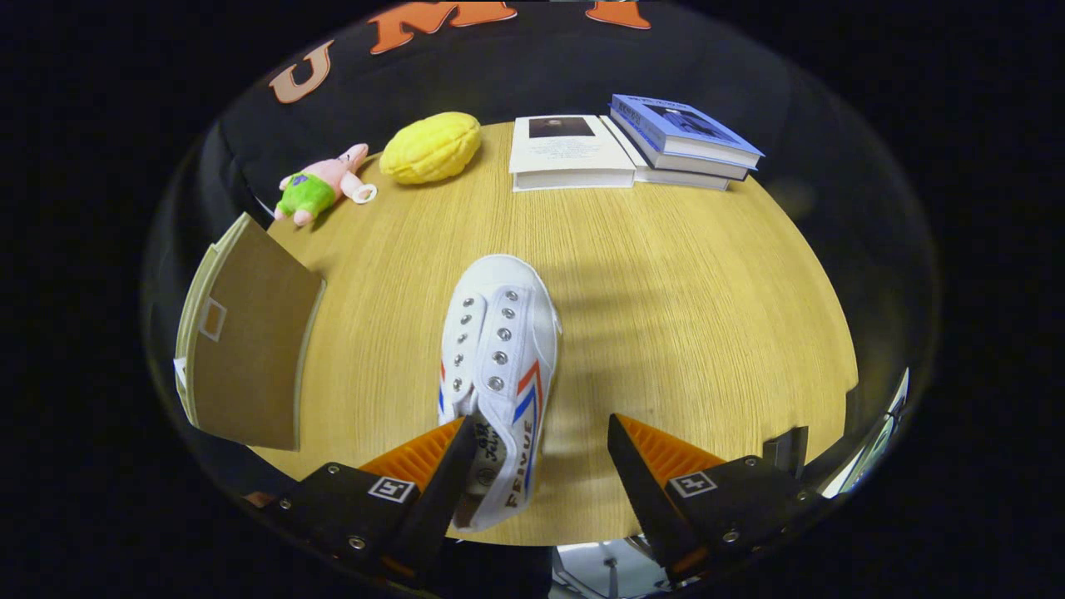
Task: Open the storage box then place both shoes into the box .Put the left shoe in first, then the right shoe, with the right side of both shoes facing outward in a uniform manner.
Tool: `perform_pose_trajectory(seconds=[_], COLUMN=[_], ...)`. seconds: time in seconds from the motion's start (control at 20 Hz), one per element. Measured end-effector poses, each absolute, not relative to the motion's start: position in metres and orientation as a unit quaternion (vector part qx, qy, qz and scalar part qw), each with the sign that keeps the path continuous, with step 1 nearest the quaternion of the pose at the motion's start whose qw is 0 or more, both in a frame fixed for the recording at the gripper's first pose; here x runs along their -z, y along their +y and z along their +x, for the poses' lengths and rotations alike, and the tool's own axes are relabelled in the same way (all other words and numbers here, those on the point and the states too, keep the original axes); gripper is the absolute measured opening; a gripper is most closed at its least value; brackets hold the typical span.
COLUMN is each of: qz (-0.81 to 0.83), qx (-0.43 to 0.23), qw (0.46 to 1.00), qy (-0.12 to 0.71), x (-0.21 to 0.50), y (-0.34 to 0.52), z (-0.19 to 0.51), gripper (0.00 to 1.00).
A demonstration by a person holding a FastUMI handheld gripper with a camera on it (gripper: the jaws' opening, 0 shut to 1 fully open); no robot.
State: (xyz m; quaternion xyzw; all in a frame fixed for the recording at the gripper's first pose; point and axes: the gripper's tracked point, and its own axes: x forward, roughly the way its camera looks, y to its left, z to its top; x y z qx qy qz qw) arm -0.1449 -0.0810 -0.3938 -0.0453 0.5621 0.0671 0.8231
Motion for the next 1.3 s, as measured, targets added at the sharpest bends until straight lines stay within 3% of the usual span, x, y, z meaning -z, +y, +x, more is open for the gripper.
perform_pose_trajectory(seconds=[0.25, 0.5, 0.55, 0.7, 0.85, 1.0, 1.3], qz=[-0.055, -0.022, -0.013, 0.006, 0.018, 0.028, 0.048], qx=[-0.077, -0.096, -0.095, -0.084, -0.051, -0.036, -0.038], qw=[0.833, 0.845, 0.844, 0.842, 0.846, 0.848, 0.863], qy=[0.544, 0.526, 0.528, 0.533, 0.531, 0.527, 0.501], x=[0.411, 0.422, 0.421, 0.421, 0.419, 0.414, 0.376], y=[-0.079, -0.060, -0.059, -0.066, -0.078, -0.076, -0.054], z=[-0.131, -0.123, -0.124, -0.121, -0.118, -0.115, -0.107], gripper=[0.84, 0.51, 0.39, 0.27, 0.06, 0.01, 0.01])
